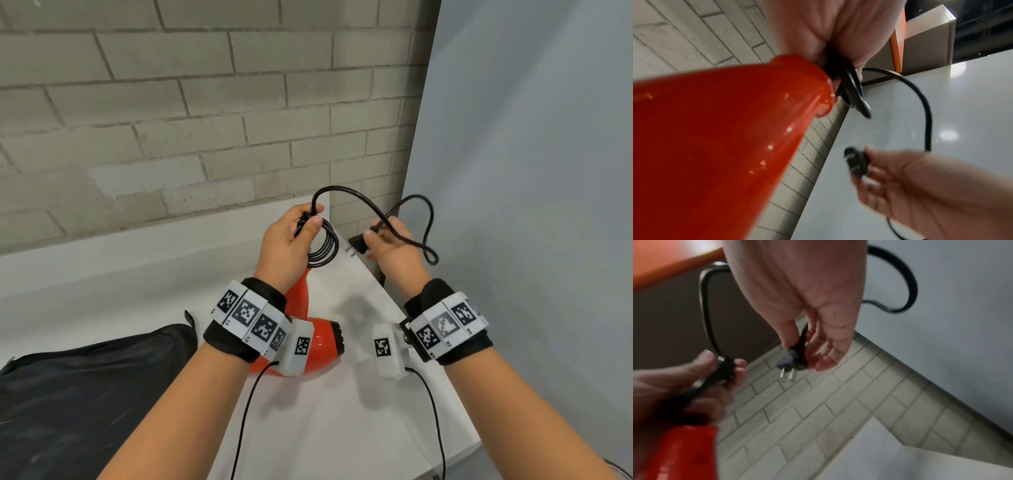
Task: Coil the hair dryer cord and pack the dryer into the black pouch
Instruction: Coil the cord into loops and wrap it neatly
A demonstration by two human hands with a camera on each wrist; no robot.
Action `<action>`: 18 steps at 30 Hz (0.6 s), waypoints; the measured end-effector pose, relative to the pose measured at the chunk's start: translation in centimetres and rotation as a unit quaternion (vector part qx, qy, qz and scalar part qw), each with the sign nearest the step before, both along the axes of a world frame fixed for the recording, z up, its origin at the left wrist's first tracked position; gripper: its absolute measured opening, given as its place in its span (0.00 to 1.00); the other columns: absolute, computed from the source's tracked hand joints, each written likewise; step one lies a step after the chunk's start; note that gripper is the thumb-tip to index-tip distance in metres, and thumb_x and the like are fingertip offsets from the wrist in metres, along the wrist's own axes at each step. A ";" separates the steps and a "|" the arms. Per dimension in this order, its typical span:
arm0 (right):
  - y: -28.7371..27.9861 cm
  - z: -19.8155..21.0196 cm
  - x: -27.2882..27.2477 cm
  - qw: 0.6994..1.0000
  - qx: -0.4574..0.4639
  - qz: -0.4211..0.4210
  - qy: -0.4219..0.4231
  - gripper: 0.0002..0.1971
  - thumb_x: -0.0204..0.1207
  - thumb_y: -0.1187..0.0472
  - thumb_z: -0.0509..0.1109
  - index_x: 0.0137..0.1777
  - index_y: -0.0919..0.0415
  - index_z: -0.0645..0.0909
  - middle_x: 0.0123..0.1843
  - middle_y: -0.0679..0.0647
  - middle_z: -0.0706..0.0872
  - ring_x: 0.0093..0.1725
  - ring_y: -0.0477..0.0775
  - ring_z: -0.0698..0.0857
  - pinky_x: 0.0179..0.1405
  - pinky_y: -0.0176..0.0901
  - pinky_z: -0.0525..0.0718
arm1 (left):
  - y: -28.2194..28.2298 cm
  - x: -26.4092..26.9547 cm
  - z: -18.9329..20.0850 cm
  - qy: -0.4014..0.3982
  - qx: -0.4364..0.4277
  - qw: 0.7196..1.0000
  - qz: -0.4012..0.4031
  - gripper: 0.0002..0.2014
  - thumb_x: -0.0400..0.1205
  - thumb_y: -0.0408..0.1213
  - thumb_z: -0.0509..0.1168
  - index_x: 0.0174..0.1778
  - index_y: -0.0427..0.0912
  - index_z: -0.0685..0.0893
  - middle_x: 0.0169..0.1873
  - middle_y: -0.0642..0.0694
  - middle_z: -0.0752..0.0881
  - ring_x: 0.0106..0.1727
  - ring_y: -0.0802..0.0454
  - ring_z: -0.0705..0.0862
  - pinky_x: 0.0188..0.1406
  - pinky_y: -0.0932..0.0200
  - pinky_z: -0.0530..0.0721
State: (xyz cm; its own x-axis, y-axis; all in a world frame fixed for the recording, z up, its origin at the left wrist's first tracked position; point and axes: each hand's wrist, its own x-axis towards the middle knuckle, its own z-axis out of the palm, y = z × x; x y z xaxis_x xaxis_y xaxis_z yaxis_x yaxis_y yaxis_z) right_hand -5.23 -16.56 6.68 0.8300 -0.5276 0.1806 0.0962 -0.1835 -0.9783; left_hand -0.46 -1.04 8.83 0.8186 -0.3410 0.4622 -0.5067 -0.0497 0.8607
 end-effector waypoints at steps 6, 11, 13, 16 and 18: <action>2.7 2.7 -1.4 0.983 0.056 0.091 -0.151 0.14 0.73 0.77 0.66 0.40 0.56 0.74 0.37 0.55 0.80 0.40 0.53 0.84 0.42 0.41 0.86 | -0.2 0.8 -0.4 0.012 -0.026 0.999 0.015 0.09 0.83 0.38 0.57 0.54 0.46 0.81 0.34 0.57 0.79 0.27 0.68 0.75 0.29 0.72 0.74; 4.3 2.4 -1.3 0.985 0.057 0.084 -0.142 0.15 0.65 0.75 0.74 0.37 0.56 0.75 0.35 0.56 0.81 0.40 0.56 0.82 0.46 0.46 0.83 | -0.3 0.8 -0.2 0.029 -0.036 0.999 0.001 0.08 0.83 0.38 0.57 0.52 0.49 0.81 0.41 0.51 0.84 0.40 0.63 0.81 0.37 0.78 0.76; 4.9 2.1 -1.0 0.989 0.028 0.046 -0.137 0.15 0.61 0.70 0.78 0.35 0.54 0.75 0.34 0.54 0.80 0.41 0.58 0.80 0.45 0.52 0.81 | -0.3 0.8 -0.2 0.027 -0.027 0.999 -0.002 0.08 0.83 0.39 0.57 0.52 0.47 0.81 0.44 0.47 0.85 0.44 0.64 0.82 0.42 0.79 0.76; 5.3 1.5 -0.4 0.987 -0.023 -0.029 -0.159 0.18 0.62 0.69 0.79 0.32 0.50 0.72 0.29 0.47 0.77 0.33 0.42 0.78 0.39 0.36 0.78 | -0.5 1.1 -0.4 0.028 -0.007 1.000 -0.001 0.10 0.81 0.47 0.57 0.51 0.52 0.82 0.52 0.40 0.85 0.52 0.50 0.82 0.51 0.60 0.79; 5.6 1.2 -0.2 0.981 -0.060 -0.060 -0.177 0.20 0.63 0.66 0.80 0.30 0.47 0.71 0.27 0.42 0.76 0.31 0.36 0.77 0.38 0.31 0.78 | -0.6 1.1 -0.4 0.038 -0.008 0.999 0.000 0.10 0.77 0.53 0.56 0.46 0.59 0.82 0.52 0.37 0.84 0.54 0.42 0.82 0.52 0.48 0.79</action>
State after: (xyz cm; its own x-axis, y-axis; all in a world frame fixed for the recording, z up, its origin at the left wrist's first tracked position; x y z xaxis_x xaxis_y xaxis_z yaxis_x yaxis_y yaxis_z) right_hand -5.39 -10.92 7.92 0.6372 -0.5754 0.5128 0.3962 -0.3261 -0.8583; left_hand 0.60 -1.59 8.40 0.8509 -0.3348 0.4049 -0.4407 -0.0354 0.8970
